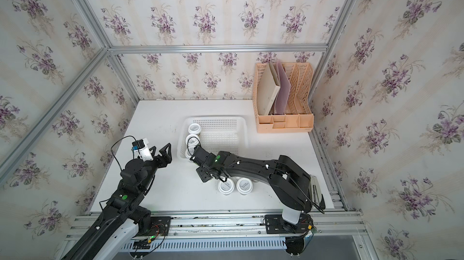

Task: Put the yogurt in the basket
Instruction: Adjust the yogurt at the center of the board.

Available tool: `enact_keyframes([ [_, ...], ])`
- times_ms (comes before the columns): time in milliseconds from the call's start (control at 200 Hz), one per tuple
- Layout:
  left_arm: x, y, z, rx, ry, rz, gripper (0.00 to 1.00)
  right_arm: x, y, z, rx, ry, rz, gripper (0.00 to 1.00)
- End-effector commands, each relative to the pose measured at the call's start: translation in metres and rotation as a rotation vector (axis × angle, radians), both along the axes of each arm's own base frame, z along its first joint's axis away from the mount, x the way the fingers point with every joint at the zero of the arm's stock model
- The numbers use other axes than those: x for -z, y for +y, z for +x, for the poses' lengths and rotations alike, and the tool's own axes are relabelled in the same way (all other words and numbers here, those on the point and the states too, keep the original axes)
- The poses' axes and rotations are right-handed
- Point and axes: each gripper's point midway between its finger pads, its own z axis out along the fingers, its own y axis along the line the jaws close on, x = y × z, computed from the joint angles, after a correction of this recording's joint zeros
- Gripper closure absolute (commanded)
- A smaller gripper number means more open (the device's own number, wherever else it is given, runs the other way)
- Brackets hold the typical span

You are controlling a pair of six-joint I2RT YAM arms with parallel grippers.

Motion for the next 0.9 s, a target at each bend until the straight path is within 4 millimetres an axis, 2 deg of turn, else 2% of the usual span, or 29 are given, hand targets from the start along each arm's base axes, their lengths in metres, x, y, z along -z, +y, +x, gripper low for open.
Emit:
enact_keyframes([
  [0,-0.004,-0.001,0.001,0.003,-0.016,-0.003,0.16,0.003,0.000,-0.005,-0.011,0.028,-0.006,0.41],
  [210,-0.003,-0.001,0.002,0.006,-0.012,-0.004,0.16,-0.006,0.000,-0.010,-0.020,0.034,0.022,0.41],
  [495,-0.003,-0.001,0.001,0.006,-0.012,-0.005,0.16,0.008,-0.003,-0.010,-0.017,0.041,0.005,0.27],
  [894,-0.002,-0.001,0.002,0.008,-0.008,-0.006,0.16,0.007,-0.004,-0.010,-0.012,0.029,0.025,0.19],
])
